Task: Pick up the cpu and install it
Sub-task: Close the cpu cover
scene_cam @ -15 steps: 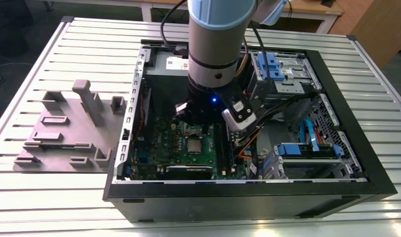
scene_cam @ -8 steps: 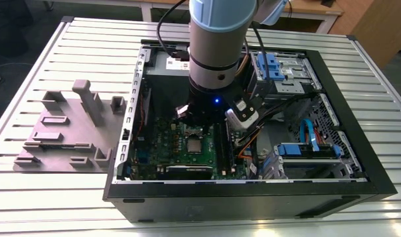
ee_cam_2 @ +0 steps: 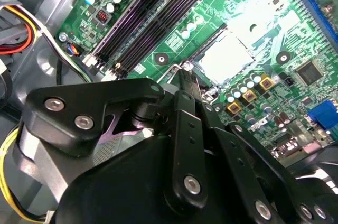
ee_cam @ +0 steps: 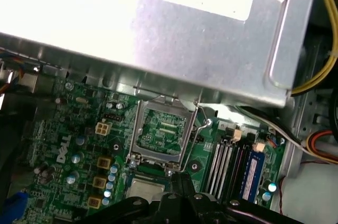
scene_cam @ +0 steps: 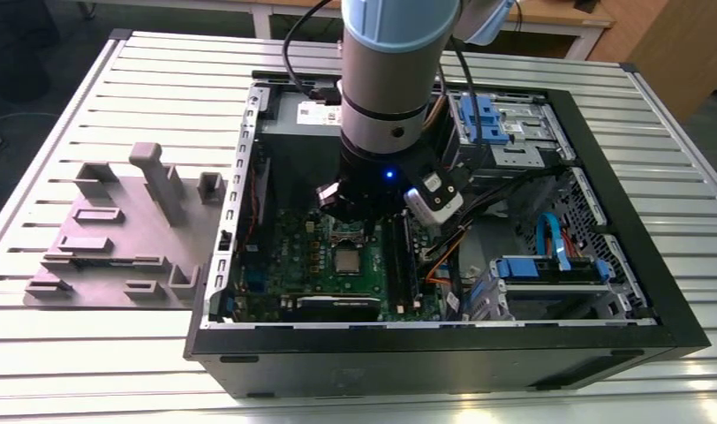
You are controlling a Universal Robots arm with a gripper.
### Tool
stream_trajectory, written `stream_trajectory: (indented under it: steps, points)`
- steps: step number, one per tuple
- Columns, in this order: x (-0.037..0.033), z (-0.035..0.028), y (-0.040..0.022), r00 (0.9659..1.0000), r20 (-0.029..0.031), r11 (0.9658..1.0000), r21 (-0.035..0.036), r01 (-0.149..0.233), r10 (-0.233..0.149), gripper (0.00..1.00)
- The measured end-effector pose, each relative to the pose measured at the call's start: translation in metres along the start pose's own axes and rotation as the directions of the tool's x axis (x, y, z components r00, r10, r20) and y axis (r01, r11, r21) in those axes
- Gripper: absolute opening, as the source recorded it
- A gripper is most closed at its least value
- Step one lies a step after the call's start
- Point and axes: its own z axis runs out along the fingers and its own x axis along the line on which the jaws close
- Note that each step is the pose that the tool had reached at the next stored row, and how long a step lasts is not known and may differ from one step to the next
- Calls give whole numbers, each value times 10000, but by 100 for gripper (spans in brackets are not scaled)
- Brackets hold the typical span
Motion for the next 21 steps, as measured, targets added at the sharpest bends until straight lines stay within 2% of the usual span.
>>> stream_trajectory:
  steps: [21]
  points:
    - [-5, 0, -1, 9998, -3, 9998, -7, 186, -186, 10]
